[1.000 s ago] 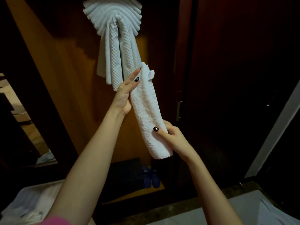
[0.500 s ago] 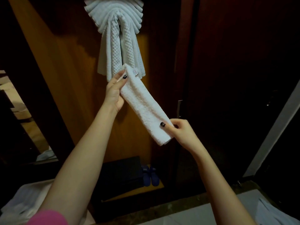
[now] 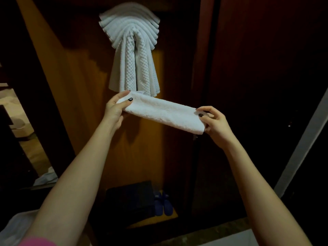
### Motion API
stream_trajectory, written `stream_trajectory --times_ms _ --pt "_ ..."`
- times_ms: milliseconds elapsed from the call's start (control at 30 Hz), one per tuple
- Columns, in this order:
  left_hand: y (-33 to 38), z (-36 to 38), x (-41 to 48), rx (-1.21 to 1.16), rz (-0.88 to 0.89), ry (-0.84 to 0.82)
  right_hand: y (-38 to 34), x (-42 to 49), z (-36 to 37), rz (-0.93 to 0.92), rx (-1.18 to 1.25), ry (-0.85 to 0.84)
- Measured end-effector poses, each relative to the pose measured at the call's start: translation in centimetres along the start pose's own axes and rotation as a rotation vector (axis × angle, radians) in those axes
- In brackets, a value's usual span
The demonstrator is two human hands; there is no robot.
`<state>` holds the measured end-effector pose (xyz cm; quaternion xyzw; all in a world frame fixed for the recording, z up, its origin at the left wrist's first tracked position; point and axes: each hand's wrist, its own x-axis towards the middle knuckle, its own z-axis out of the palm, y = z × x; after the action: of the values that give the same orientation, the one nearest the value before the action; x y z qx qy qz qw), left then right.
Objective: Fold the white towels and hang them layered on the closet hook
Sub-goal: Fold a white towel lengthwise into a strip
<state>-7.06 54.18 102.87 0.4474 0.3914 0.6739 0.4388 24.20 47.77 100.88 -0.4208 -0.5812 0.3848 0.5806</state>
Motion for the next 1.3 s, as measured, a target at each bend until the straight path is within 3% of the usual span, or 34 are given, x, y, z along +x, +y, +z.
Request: stream_trajectory --times_ms 300,667,933,1300 --pt "6.2 -1.6 4.1 0.217 0.182 -0.114 -4.9 8.5 1.5 0.079 -0.026 -0.182" --pt "11.8 -3.1 14.4 0.223 0.360 0.019 -9.3 22.2 7.3 -0.192 -0.052 -0.073" --pt "15.1 -2.7 25.9 0.177 0.491 0.083 -12.5 35.2 10.3 -0.306 0.003 -0.138" --pt "21.3 0.3 40.0 0.081 0.660 0.091 -16.9 50.7 13.9 -0.408 0.302 -0.202"
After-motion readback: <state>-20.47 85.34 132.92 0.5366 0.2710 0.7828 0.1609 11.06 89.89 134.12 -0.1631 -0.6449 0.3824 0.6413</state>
